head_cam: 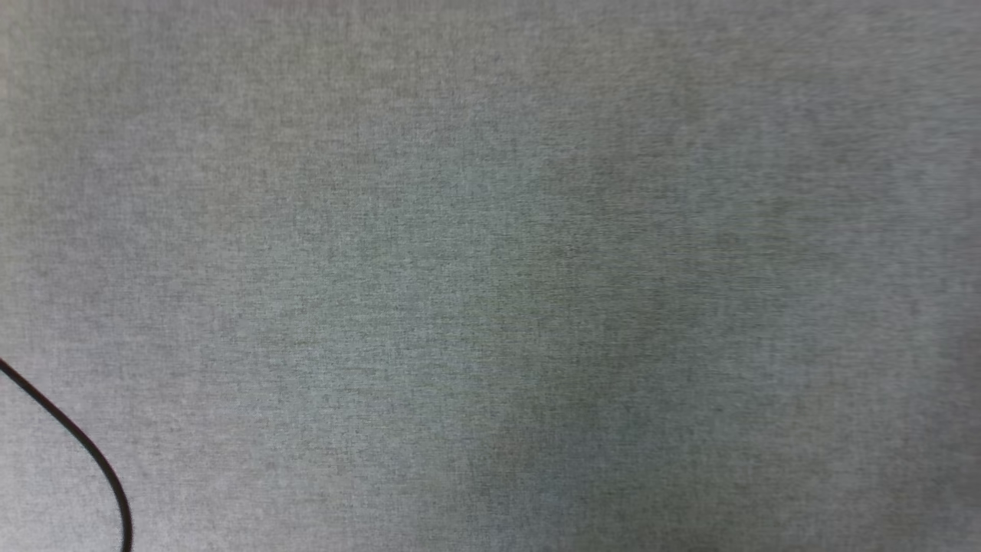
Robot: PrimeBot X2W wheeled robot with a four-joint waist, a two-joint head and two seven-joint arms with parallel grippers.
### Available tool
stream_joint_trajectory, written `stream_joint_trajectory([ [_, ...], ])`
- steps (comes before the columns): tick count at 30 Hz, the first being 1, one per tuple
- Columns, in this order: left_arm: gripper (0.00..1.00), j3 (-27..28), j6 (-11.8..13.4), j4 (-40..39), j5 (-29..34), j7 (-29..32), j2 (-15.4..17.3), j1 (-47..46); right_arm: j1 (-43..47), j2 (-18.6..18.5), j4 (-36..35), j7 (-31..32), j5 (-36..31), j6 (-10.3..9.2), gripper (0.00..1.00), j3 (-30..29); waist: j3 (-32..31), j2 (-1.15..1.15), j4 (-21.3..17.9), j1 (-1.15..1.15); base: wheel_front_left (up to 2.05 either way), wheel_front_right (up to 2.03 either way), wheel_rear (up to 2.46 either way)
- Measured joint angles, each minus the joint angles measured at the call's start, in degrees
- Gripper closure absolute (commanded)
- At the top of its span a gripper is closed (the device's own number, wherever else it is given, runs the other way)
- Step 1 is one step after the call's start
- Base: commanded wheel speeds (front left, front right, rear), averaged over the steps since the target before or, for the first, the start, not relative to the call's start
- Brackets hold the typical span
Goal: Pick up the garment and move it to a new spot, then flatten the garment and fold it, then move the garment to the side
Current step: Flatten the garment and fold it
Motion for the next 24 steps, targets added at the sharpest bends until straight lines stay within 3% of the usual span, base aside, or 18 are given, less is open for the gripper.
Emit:
stream_joint_trajectory([
  [6, 1.0, -3.2, -0.6, 7.9, 0.0, -5.5, -2.8, 0.6, 0.5, 1.2, 8.0, -5.4, -1.6, 0.01, 1.0, 0.3, 0.9, 0.0, 0.8, 0.0, 0.0, 0.0, 0.0],
  [12, 1.0, -5.8, -1.0, 11.8, -1.4, -9.6, -5.0, 8.1, 8.4, 1.3, 12.8, -7.9, -1.6, 0.01, 1.0, 4.2, -0.7, 0.0, 0.7, 0.0, 0.0, 0.0, 0.0],
  [16, 1.0, -7.5, -0.7, 12.0, -1.5, -11.4, -6.0, 15.8, 13.7, 0.3, 13.0, -8.5, -0.9, 0.0, 1.0, 7.1, -2.6, 0.0, 0.5, -0.01, 0.0, 0.0, 0.0],
  [20, 1.0, -8.3, 0.8, 11.4, -2.7, -13.4, -8.3, 25.0, 21.3, 0.3, 11.8, -8.9, 1.8, 0.0, 1.0, 8.1, -5.0, 0.0, 0.5, -0.01, 0.0, 0.0, 0.0],
  [24, 1.0, -9.1, 2.7, 9.6, -3.1, -14.4, -8.7, 34.5, 29.3, -0.1, 9.5, -8.6, 4.7, 0.01, 1.0, 8.2, -8.3, 0.0, 0.5, -0.01, 0.0, 0.0, 0.0],
])
